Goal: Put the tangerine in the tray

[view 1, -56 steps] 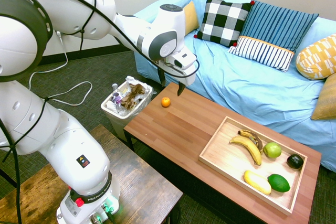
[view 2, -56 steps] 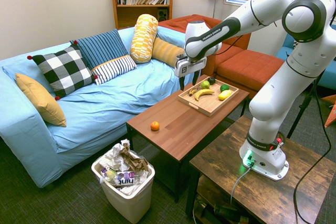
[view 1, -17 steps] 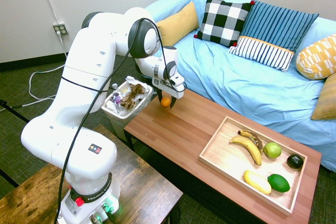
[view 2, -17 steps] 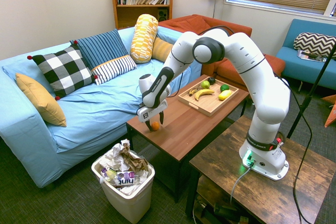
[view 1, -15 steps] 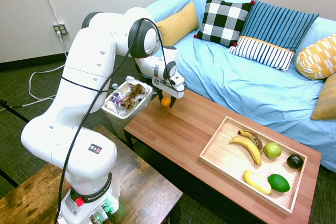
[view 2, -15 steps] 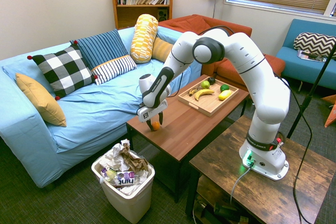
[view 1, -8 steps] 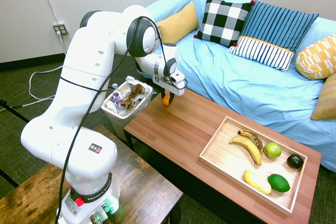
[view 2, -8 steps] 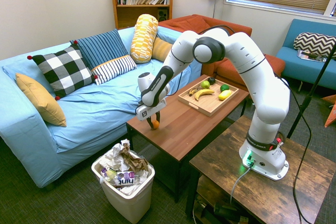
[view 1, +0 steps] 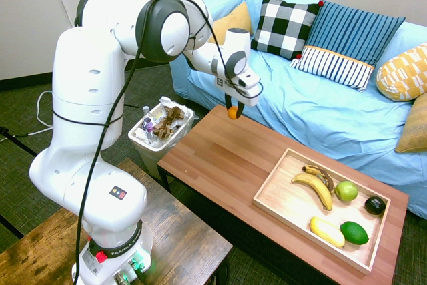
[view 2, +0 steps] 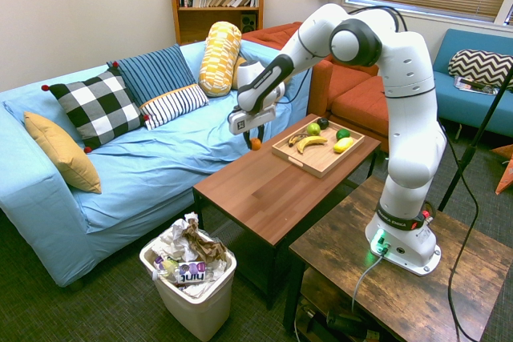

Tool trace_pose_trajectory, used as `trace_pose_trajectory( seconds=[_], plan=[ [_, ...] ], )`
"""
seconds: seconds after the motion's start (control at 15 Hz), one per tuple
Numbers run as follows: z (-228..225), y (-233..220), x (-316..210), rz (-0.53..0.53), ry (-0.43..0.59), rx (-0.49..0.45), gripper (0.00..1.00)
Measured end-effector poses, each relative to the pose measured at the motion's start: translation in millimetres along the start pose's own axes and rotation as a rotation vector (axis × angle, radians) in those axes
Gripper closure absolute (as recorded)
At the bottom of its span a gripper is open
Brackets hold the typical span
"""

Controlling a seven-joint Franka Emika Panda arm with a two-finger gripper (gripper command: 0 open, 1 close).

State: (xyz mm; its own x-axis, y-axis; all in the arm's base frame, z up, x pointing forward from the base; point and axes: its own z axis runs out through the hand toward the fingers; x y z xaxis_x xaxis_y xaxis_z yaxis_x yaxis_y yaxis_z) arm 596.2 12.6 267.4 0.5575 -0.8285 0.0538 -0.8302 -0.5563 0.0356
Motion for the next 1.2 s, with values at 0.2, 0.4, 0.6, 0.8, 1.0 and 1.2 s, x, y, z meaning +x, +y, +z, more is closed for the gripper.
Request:
trace_pose_trajectory(
  seconds=[0.2,0.4,0.6,0.8,1.0,1.2],
  plan=[
    [-8.3,61.2,78.8,0.120,0.008,0.010,1.00],
    [9.0,119.2,136.5,0.220,-0.004,0.012,1.00],
    [50.4,174.0,180.8,0.309,-0.030,-0.006,1.00],
    [99.1,206.3,208.0,0.370,-0.065,-0.045,1.00],
    [135.5,210.5,215.0,0.387,-0.086,-0.078,1.00],
    [158.9,209.4,212.2,0.380,-0.102,-0.105,1.00]
  ],
)
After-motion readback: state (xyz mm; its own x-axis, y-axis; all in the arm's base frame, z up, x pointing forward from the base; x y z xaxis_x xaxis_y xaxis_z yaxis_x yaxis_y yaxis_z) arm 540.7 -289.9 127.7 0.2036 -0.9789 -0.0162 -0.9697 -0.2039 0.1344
